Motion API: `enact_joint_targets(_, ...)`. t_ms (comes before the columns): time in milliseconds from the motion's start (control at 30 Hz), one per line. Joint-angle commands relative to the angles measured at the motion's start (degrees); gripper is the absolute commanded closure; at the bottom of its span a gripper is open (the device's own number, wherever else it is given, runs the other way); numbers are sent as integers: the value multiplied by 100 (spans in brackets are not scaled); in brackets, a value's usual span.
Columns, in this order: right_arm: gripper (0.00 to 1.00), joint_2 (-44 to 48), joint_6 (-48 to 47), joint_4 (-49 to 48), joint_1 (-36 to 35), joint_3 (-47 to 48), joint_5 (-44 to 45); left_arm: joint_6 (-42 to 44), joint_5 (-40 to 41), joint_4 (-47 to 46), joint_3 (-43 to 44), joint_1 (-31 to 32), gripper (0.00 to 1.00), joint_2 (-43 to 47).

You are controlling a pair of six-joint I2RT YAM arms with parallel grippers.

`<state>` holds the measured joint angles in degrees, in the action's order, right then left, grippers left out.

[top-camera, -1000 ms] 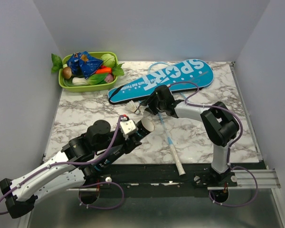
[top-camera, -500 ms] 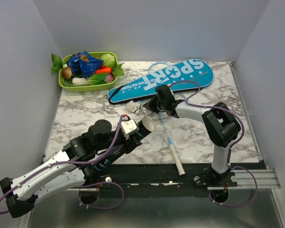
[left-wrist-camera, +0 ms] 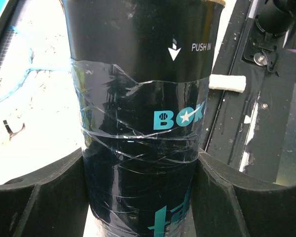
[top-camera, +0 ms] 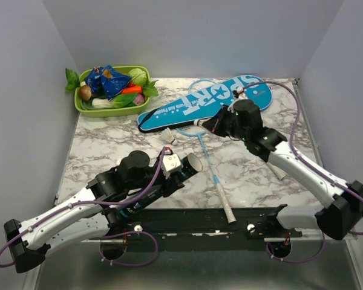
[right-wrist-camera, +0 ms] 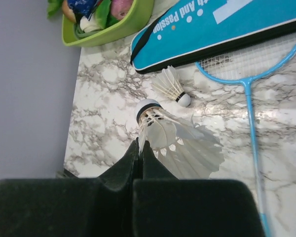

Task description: Pack up the badminton gear

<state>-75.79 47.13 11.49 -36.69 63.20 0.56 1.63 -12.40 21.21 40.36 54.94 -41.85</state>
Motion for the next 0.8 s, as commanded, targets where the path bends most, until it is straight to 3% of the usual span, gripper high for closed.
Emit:
enact_joint_targets(0,99,722,-1732,1574,-23,411,-256,13,-403,-82,16,78,100,-131)
enact_joint_targets(233,99,1136,-2999,3954,-23,1659,-1599,101,-447,-38,95,114,100,-473)
enact_joint_targets(433,99,1391,-3702,5037,-23,2003,-2663,118,-456,-29,86,114,100,-500)
enact_joint_targets(767,99,1576,-3589,4627,-32,1512,-3544,110,-553,-64,86,122,100,-447)
